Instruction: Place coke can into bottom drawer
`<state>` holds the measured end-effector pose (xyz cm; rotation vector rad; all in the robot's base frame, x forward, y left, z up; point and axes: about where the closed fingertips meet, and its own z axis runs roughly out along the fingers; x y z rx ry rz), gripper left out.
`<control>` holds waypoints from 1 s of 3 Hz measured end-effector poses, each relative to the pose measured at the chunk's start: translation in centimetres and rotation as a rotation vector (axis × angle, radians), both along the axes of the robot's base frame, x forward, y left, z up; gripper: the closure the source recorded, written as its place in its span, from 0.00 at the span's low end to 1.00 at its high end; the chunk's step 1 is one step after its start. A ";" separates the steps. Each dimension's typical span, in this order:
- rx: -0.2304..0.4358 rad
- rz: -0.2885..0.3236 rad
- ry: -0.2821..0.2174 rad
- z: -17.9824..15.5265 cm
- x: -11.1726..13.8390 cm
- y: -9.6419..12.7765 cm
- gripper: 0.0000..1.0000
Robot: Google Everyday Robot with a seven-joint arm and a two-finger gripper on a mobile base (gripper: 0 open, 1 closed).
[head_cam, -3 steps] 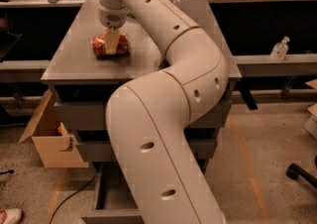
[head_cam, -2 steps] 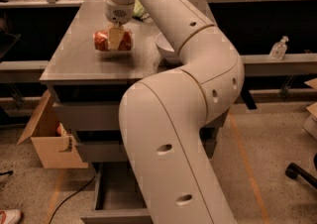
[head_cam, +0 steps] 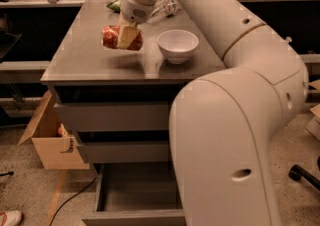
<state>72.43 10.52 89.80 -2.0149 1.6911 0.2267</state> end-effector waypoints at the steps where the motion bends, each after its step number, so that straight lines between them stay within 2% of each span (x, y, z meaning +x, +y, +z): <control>1: 0.090 0.044 -0.026 0.6 -2.2 -0.8 1.00; 2: 0.164 0.093 -0.060 1.8 -4.9 -1.6 1.00; 3: 0.209 0.150 -0.061 2.6 -7.6 -2.6 1.00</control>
Offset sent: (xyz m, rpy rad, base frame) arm -0.0852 -0.0345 0.0372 0.2576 -0.1133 0.1458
